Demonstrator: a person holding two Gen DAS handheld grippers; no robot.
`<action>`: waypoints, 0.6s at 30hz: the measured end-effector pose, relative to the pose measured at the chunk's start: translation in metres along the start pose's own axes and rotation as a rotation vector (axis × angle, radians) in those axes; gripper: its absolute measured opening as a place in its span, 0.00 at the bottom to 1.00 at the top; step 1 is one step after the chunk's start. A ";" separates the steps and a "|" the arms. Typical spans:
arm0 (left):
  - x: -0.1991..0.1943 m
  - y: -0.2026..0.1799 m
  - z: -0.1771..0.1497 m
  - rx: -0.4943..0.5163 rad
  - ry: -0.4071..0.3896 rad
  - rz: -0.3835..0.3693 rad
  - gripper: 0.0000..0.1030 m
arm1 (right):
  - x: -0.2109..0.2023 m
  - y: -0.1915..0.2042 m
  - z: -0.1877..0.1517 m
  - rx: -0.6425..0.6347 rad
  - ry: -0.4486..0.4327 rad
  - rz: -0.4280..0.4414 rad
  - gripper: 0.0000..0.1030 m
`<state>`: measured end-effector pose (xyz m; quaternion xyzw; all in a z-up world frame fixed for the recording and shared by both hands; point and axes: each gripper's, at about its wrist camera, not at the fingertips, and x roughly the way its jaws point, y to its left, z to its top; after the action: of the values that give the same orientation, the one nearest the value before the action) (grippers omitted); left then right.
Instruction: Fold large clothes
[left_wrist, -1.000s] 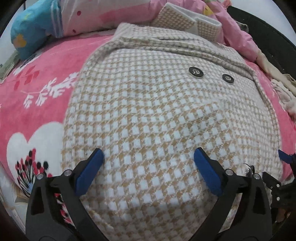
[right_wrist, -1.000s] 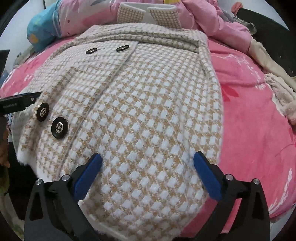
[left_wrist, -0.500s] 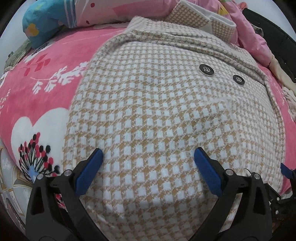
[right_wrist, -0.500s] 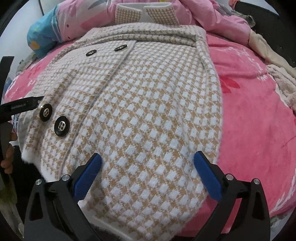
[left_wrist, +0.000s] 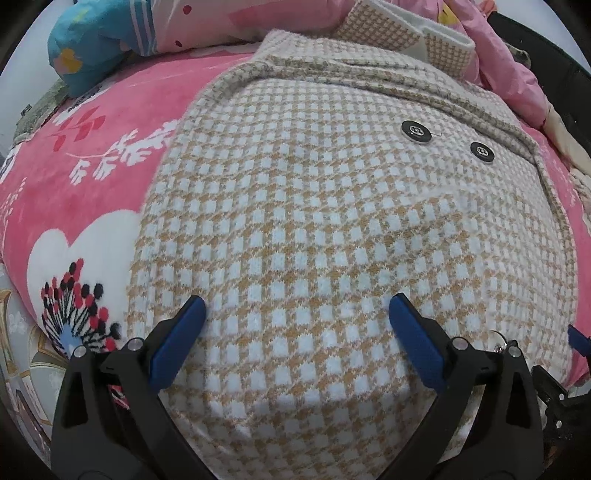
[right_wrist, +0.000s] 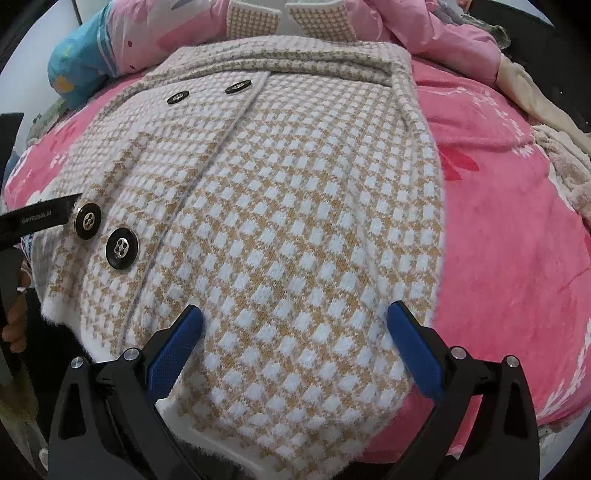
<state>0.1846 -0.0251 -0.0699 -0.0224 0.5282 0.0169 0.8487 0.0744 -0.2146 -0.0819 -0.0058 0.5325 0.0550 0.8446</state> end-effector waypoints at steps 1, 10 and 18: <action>-0.001 0.000 -0.001 0.002 -0.005 0.001 0.94 | 0.000 0.000 0.000 0.000 -0.004 0.000 0.94; -0.001 -0.009 -0.005 0.000 -0.023 -0.005 0.94 | -0.003 0.001 -0.007 -0.019 -0.016 0.010 0.94; -0.006 -0.001 -0.028 0.019 -0.136 -0.062 0.94 | -0.005 0.004 -0.019 -0.022 -0.070 -0.007 0.94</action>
<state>0.1565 -0.0277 -0.0768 -0.0298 0.4687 -0.0130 0.8828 0.0549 -0.2123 -0.0850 -0.0147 0.5018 0.0582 0.8629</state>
